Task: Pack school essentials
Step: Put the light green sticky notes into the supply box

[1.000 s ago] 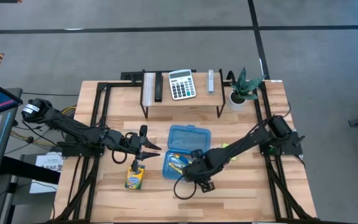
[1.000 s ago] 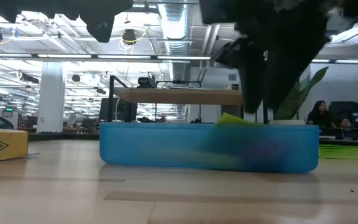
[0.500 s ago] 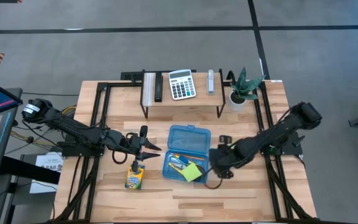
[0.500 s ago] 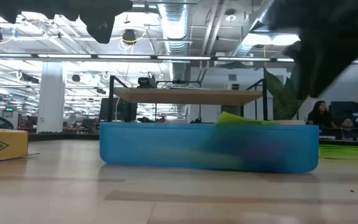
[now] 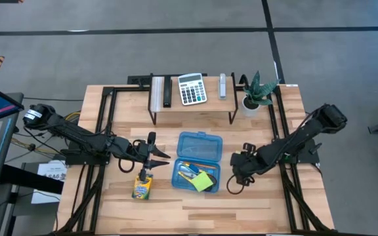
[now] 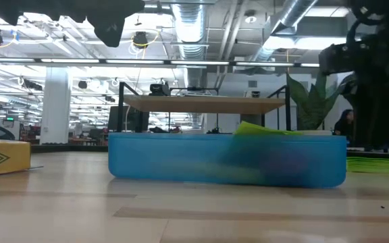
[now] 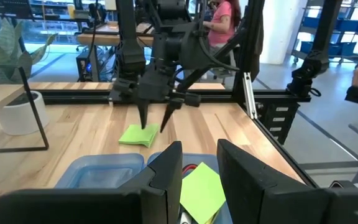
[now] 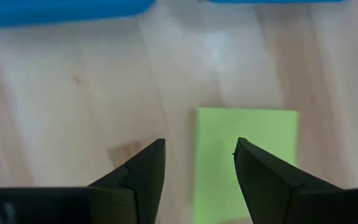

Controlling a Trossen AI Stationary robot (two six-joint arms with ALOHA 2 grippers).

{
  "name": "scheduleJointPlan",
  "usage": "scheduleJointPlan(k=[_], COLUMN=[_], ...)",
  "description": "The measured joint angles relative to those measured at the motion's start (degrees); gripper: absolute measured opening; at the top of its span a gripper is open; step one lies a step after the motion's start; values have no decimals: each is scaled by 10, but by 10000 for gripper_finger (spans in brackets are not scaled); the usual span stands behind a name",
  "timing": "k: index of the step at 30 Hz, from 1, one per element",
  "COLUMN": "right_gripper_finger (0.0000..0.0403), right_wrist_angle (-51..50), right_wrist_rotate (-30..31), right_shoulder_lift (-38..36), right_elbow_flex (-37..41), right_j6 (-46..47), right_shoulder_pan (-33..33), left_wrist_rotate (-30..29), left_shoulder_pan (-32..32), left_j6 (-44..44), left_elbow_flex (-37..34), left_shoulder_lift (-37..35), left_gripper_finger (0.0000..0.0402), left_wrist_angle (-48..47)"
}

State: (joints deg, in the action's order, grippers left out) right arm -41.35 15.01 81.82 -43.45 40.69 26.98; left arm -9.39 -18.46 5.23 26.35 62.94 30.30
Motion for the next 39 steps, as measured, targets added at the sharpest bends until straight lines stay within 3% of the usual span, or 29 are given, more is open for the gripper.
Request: scheduleJointPlan(k=[24,32,39], right_gripper_finger=[212,212,191], right_wrist_angle=[18,18,14], right_wrist_rotate=[-5,-12,-23], right_shoulder_lift=[2,83,71], right_elbow_flex=[45,37,37], right_j6=[12,-6,-7], right_shoulder_pan=[1,1,4], left_wrist_rotate=[0,3,-2], left_shoulder_pan=[0,0,0], left_j6=[0,0,0], left_elbow_flex=[0,0,0], left_shoulder_lift=[0,0,0], left_gripper_finger=[88,88,88], left_wrist_angle=[0,1,1])
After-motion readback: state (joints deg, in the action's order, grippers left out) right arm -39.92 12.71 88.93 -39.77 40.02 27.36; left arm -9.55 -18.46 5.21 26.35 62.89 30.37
